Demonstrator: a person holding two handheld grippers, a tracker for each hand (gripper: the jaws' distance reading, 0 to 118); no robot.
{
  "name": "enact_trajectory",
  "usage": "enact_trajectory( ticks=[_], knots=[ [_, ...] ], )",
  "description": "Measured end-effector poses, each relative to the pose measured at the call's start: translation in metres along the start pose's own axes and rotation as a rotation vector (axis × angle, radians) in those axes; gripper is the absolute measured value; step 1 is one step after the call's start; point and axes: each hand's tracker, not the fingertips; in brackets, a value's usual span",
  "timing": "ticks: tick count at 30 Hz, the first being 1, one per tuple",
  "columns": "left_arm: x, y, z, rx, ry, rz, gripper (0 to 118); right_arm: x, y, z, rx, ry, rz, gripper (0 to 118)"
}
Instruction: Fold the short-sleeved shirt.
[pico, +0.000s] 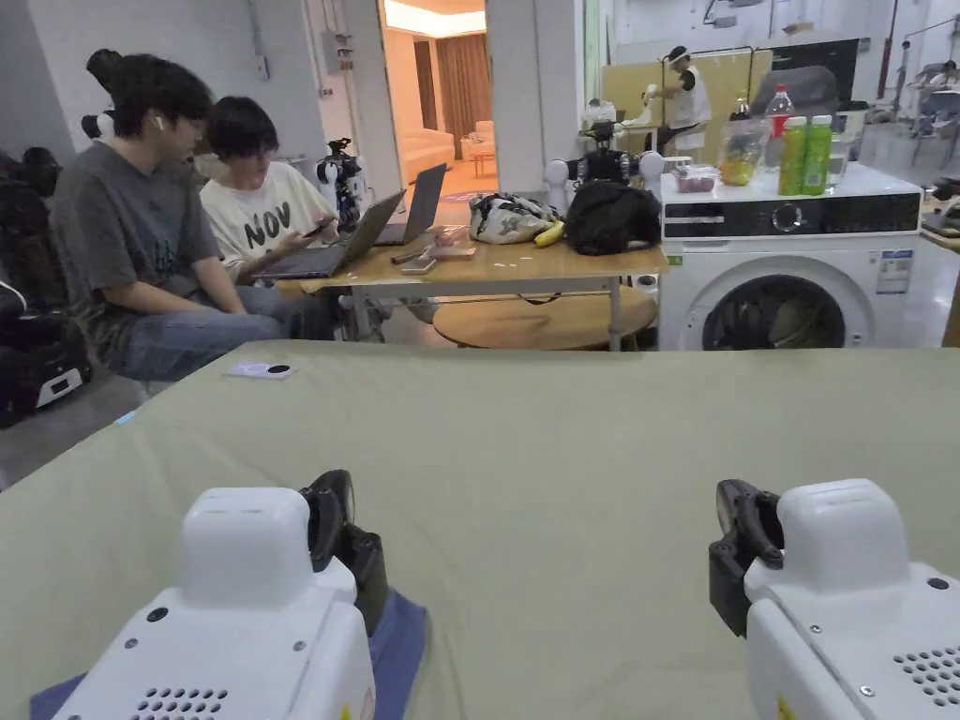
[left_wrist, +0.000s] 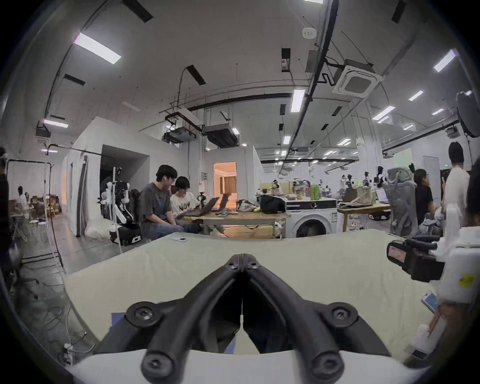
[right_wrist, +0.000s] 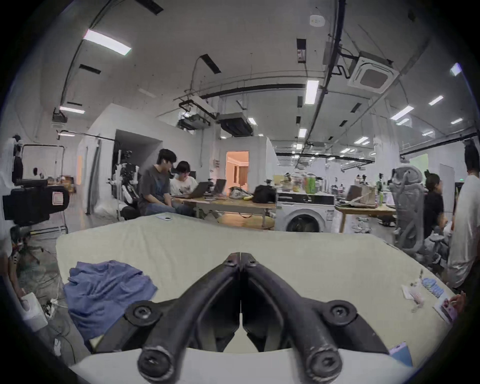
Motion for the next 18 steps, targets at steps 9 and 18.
enact_trajectory(
  ticks=[9, 18],
  knots=[
    [-0.037, 0.002, -0.004, -0.098, 0.06, -0.041, 13, -0.022, -0.009, -0.016, -0.032, 0.101, -0.03, 0],
    [-0.111, -0.079, -0.096, -0.567, -0.055, 0.082, 83, 0.007, -0.039, -0.016, -0.146, 0.1, -0.133, 0]
  ],
)
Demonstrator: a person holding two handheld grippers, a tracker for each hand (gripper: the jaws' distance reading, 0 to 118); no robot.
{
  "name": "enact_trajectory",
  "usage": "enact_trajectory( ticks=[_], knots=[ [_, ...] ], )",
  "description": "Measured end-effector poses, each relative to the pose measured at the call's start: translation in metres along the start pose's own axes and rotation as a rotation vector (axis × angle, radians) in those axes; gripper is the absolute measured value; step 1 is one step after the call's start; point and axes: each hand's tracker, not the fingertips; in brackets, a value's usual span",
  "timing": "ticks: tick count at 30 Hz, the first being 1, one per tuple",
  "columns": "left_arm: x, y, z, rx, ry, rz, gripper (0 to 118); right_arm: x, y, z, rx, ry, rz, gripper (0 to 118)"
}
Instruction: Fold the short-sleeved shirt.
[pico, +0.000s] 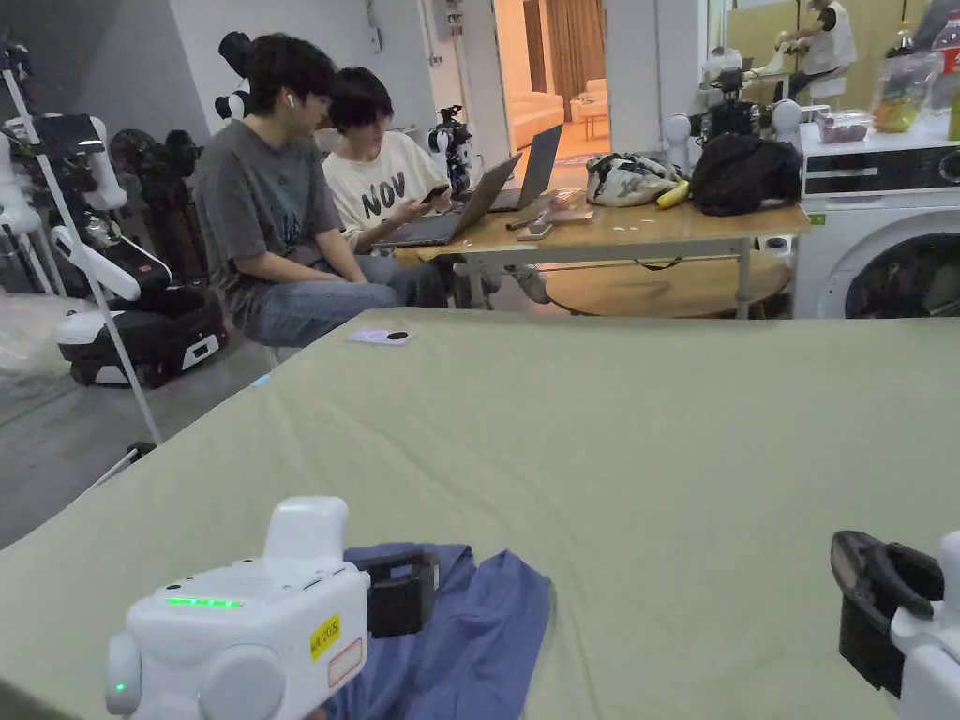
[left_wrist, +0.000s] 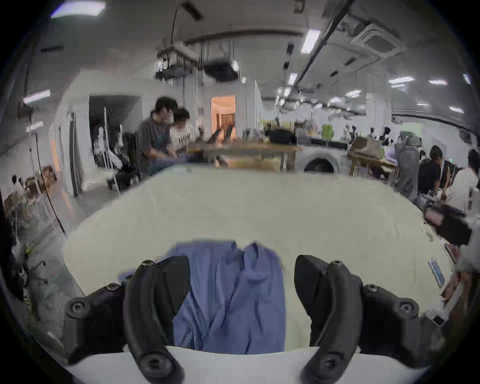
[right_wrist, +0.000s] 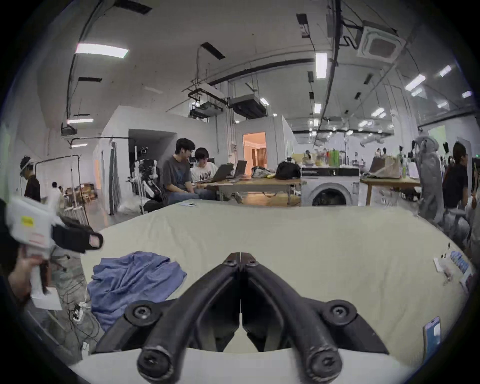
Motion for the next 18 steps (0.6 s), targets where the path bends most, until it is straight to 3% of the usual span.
enact_trajectory(
  ticks=[3, 8, 9, 11, 13, 14, 18],
  knots=[
    [-0.013, -0.023, -0.065, -0.151, -0.02, 0.055, 83, 0.014, -0.01, 0.004, -0.044, -0.012, -0.02, 0],
    [-0.024, -0.052, -0.144, -0.347, -0.02, -0.021, 81, 0.038, -0.021, 0.019, -0.087, -0.082, 0.038, 0],
    [-0.025, -0.058, -0.155, -0.394, -0.006, -0.023, 68, 0.044, -0.022, 0.021, -0.095, -0.105, 0.034, 0],
    [-0.021, -0.048, -0.146, -0.338, 0.013, -0.017, 62, 0.052, -0.023, 0.027, -0.104, -0.12, 0.012, 0],
    [-0.02, -0.041, -0.14, -0.337, -0.008, 0.004, 12, 0.059, -0.026, 0.032, -0.104, -0.13, -0.005, 0],
    [-0.021, -0.041, -0.143, -0.329, -0.013, 0.008, 0, 0.062, -0.026, 0.034, -0.11, -0.126, -0.015, 0],
    [-0.043, -0.026, -0.127, -0.274, -0.091, 0.218, 0, 0.069, -0.027, 0.046, -0.11, -0.12, -0.022, 0]
  ],
)
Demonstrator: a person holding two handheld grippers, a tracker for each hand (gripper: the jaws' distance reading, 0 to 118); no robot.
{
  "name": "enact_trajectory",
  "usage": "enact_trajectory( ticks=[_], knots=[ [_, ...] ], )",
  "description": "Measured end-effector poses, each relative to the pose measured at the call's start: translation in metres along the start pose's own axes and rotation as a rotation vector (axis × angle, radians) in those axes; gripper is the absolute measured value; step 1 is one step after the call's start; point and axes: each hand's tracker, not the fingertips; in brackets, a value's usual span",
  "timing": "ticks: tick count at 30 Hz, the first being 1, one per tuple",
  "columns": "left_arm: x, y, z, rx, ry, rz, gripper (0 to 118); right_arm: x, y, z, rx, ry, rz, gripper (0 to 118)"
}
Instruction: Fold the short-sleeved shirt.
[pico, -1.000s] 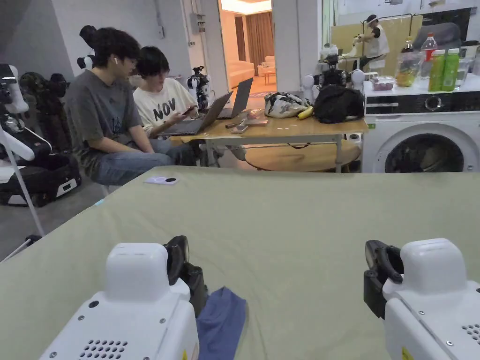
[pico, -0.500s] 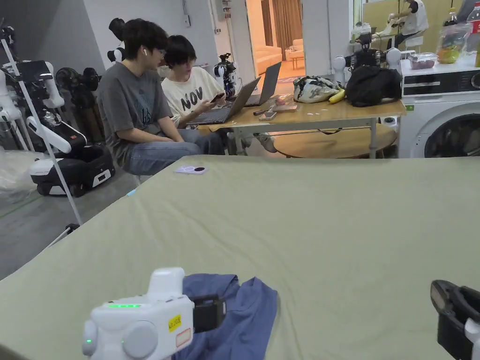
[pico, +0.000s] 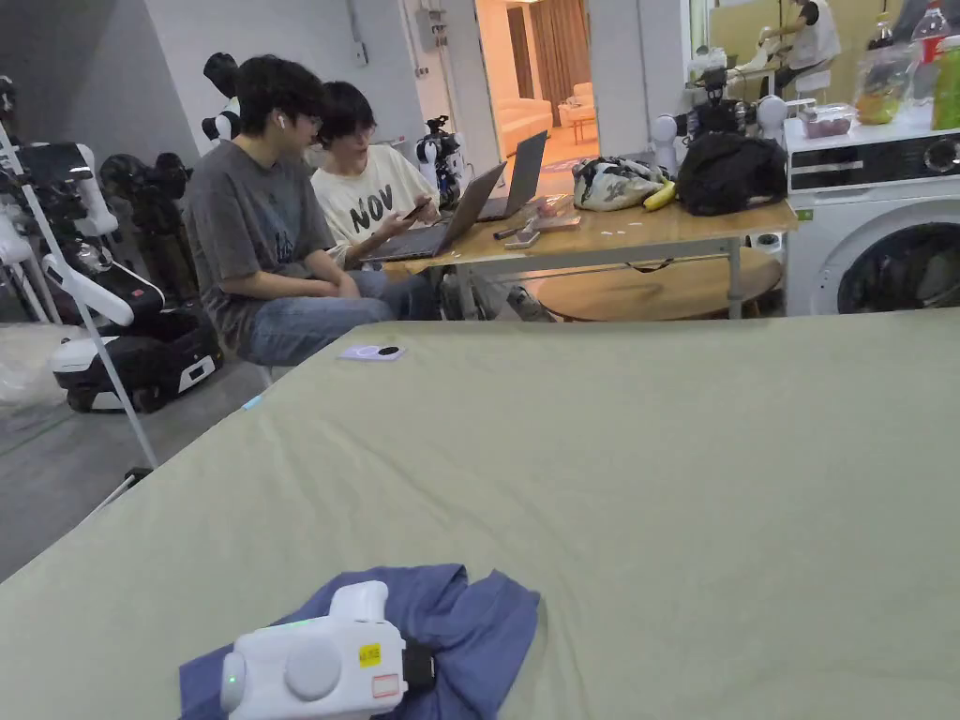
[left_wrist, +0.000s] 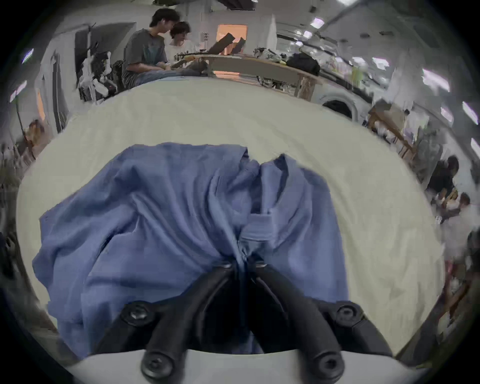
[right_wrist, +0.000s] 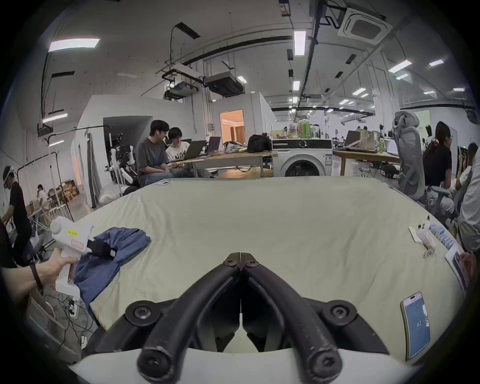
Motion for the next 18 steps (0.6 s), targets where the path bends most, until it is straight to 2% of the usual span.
enact_trajectory(
  ticks=[3, 6, 8, 10, 13, 15, 18],
  knots=[
    [-0.002, 0.037, 0.063, 0.246, 0.013, 0.073, 0, 0.005, 0.0, 0.008, 0.007, -0.002, 0.008, 0],
    [0.006, 0.101, 0.124, 0.376, 0.126, -0.041, 0, 0.013, 0.0, 0.013, 0.004, 0.006, 0.003, 0],
    [0.026, 0.154, 0.175, 0.497, 0.136, -0.081, 0, 0.019, 0.0, 0.018, 0.014, 0.007, -0.024, 0],
    [0.062, 0.202, 0.211, 0.574, 0.226, -0.208, 0, 0.025, 0.001, 0.022, 0.023, 0.003, -0.05, 0],
    [0.123, 0.249, 0.229, 0.574, 0.4, -0.489, 0, 0.032, 0.002, 0.03, 0.034, -0.051, -0.032, 0],
    [0.151, 0.262, 0.216, 0.601, 0.356, -0.495, 0, 0.037, 0.002, 0.035, 0.04, -0.068, -0.038, 0],
    [0.19, 0.238, 0.172, 0.559, 0.138, -0.44, 0, 0.049, 0.001, 0.04, 0.037, -0.079, -0.075, 0]
  ],
)
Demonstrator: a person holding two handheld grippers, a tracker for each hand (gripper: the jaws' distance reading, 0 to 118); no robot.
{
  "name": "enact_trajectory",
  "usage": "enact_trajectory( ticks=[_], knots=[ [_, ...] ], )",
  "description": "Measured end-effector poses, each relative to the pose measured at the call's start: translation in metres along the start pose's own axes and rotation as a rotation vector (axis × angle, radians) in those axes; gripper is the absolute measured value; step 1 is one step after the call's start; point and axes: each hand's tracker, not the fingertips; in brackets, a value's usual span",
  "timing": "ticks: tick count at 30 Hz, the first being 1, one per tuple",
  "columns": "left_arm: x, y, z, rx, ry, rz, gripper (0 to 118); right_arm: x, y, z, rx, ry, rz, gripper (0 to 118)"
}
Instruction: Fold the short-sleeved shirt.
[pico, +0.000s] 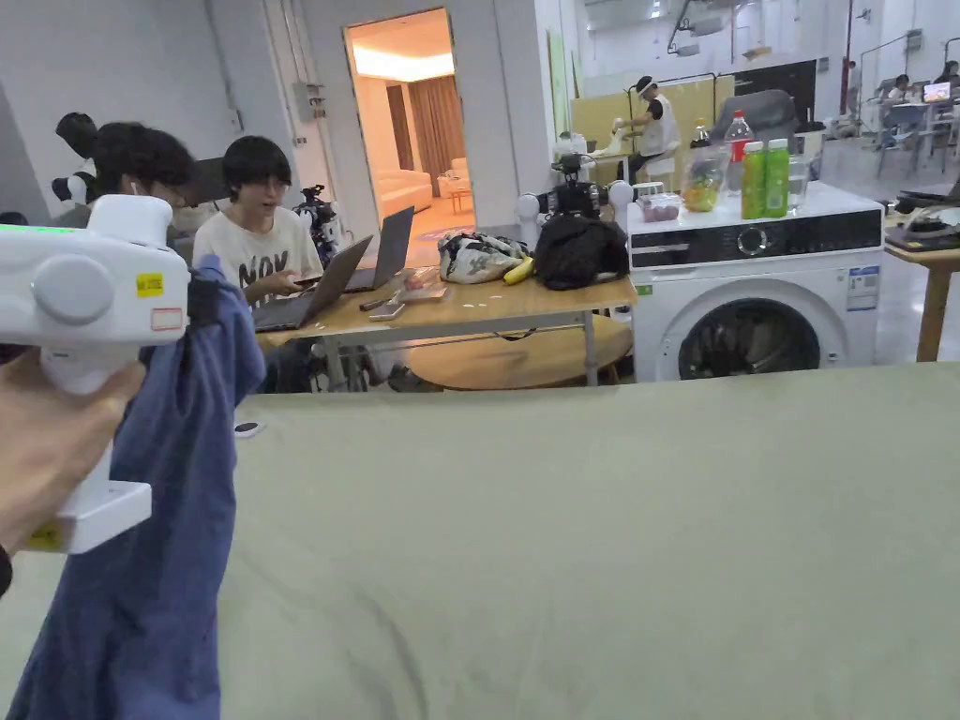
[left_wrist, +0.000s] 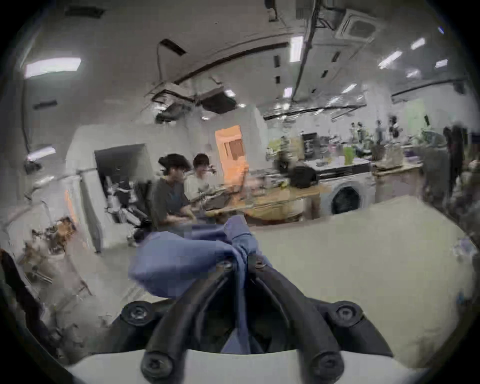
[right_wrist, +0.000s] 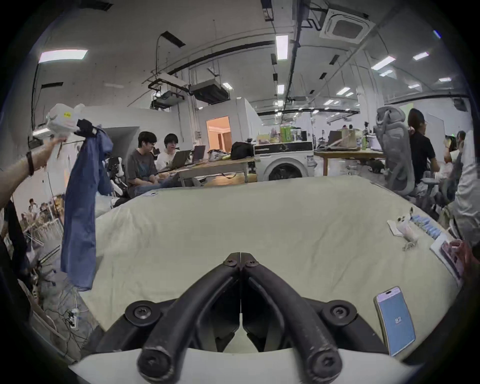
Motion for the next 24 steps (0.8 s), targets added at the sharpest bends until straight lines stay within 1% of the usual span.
enact_trajectory(
  ticks=[1, 2, 3, 4, 6, 7, 9, 10, 12, 14, 16, 17, 18, 19, 20, 22, 24],
  knots=[
    [0.014, -0.026, -0.015, -0.026, -0.058, 0.029, 0, 0.002, 0.0, 0.003, 0.001, -0.015, 0.006, 0],
    [0.044, -0.05, -0.025, -0.063, -0.118, 0.019, 0, 0.004, 0.001, 0.007, 0.003, -0.03, 0.02, 0],
    [0.071, -0.068, -0.029, -0.083, -0.117, 0.001, 0, 0.006, 0.002, 0.01, 0.007, -0.04, 0.026, 0],
    [0.106, -0.094, -0.033, -0.107, -0.171, -0.022, 0, 0.009, 0.004, 0.013, 0.011, -0.045, 0.03, 0],
    [0.16, -0.133, -0.029, -0.138, -0.397, -0.005, 0, 0.014, 0.009, 0.02, 0.037, -0.073, 0.025, 0],
    [0.195, -0.155, -0.025, -0.184, -0.468, 0.013, 0, 0.016, 0.011, 0.023, 0.052, -0.088, 0.004, 0],
    [0.248, -0.194, -0.038, -0.303, -0.636, 0.041, 0, 0.023, 0.015, 0.031, 0.054, -0.068, -0.029, 0],
    [0.281, -0.216, -0.029, -0.323, -0.694, 0.041, 0, 0.026, 0.017, 0.035, 0.059, -0.08, -0.033, 0],
    [0.339, -0.252, -0.014, -0.434, -0.828, -0.047, 0, 0.028, 0.018, 0.041, 0.065, -0.102, -0.018, 0],
    [0.389, -0.281, 0.016, -0.428, -0.944, -0.054, 0, 0.032, 0.016, 0.047, 0.078, -0.098, 0.005, 0],
    [0.406, -0.289, 0.027, -0.42, -0.97, 0.015, 1, 0.034, 0.014, 0.051, 0.079, -0.107, 0.019, 0],
    [0.418, -0.293, 0.056, -0.391, -0.977, 0.021, 8, 0.035, 0.012, 0.054, 0.076, -0.112, 0.02, 0],
    [0.416, -0.293, 0.06, -0.38, -0.991, 0.053, 29, 0.037, 0.011, 0.056, 0.073, -0.112, 0.018, 0],
    [0.41, -0.29, 0.064, -0.377, -1.012, 0.083, 47, 0.038, 0.01, 0.057, 0.069, -0.112, 0.013, 0],
    [0.402, -0.287, 0.07, -0.357, -1.034, 0.118, 55, 0.039, 0.009, 0.058, 0.067, -0.111, 0.009, 0],
    [0.377, -0.268, 0.084, -0.277, -1.01, 0.094, 54, 0.041, 0.009, 0.056, 0.057, -0.105, -0.002, 0],
    [0.343, -0.252, 0.099, -0.152, -0.913, 0.076, 54, 0.041, 0.009, 0.049, 0.046, -0.088, -0.01, 0]
  ],
)
